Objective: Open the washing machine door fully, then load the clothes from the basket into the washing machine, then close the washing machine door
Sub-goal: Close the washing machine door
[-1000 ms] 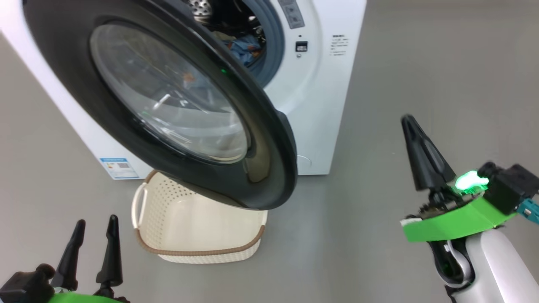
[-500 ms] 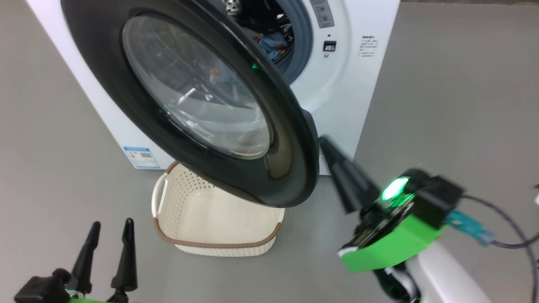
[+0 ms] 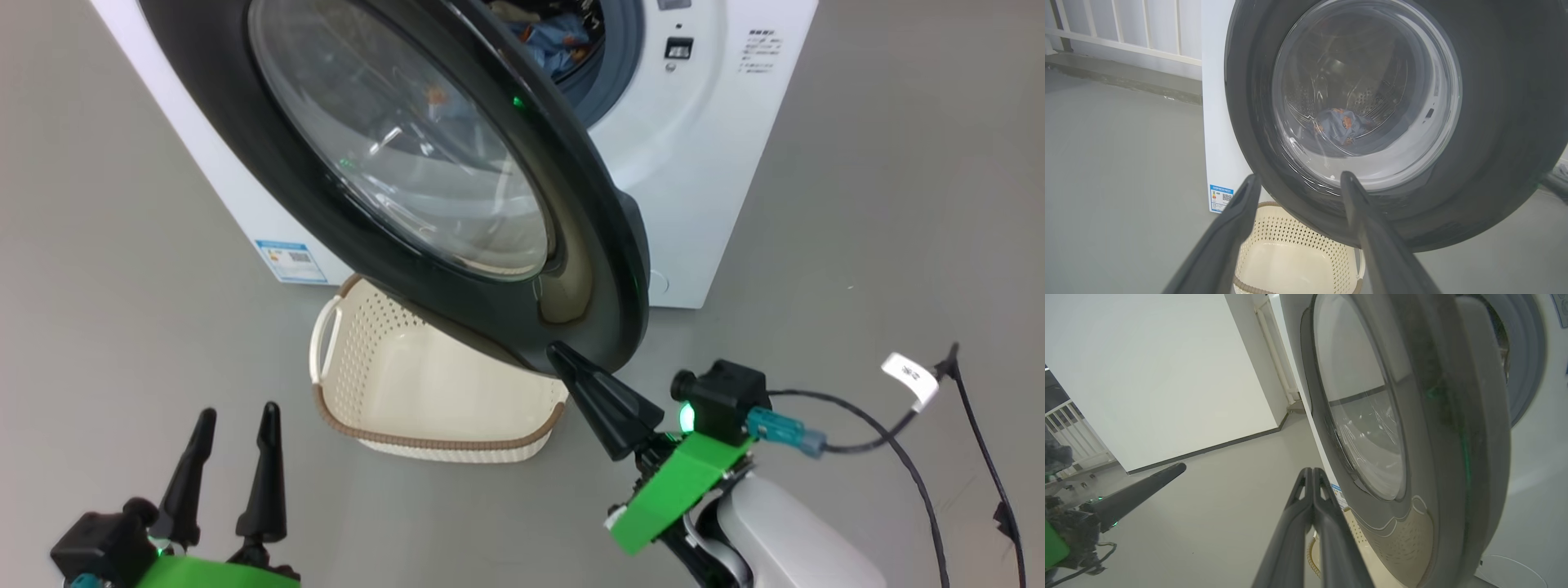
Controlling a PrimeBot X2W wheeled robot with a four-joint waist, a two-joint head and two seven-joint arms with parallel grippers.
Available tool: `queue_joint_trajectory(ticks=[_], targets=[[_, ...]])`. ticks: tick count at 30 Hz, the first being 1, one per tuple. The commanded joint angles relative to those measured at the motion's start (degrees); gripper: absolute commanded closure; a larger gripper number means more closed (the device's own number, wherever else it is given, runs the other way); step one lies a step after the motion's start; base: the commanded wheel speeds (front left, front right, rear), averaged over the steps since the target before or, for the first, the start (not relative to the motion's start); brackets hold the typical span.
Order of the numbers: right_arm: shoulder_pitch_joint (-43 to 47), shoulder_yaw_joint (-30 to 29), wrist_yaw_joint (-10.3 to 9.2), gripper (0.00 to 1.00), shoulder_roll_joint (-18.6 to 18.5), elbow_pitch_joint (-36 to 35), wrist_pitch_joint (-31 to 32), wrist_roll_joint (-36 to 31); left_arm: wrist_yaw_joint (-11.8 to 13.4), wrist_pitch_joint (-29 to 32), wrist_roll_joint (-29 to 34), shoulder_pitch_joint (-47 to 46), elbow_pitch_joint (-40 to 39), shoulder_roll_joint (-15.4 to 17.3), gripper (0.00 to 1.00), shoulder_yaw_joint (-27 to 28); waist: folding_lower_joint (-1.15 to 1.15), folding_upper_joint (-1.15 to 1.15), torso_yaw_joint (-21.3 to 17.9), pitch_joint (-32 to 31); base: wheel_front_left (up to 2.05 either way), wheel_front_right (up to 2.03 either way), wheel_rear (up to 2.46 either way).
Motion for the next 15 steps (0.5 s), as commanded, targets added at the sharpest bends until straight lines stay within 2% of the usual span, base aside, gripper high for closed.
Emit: queue_joint_trajectory(ticks=[1, 7, 15], targets=[[-2.0, 1.1, 0.09, 1.0, 1.2, -0.1, -0.3, 0.3, -0.1, -0.4, -0.2, -2.6, -0.9, 0.6, 0.0, 1.8, 0.0, 0.0, 0.6, 0.9, 0.0, 0.0, 0.0], [-4.5, -0.9, 0.09, 1.0, 1.9, 4.1, -0.3, 0.6, -0.1, -0.4, -0.4, -3.6, -0.6, 0.5, 0.0, 1.3, 0.0, 0.0, 1.1, 2.4, 0.0, 0.0, 0.0], [-5.5, -6.0, 0.09, 1.0, 1.6, 4.6, -0.3, -0.3, -0.1, -0.4, -0.5, -4.8, -0.7, 0.5, 0.0, 1.2, 0.0, 0.0, 1.2, 4.1, 0.0, 0.0, 0.0]])
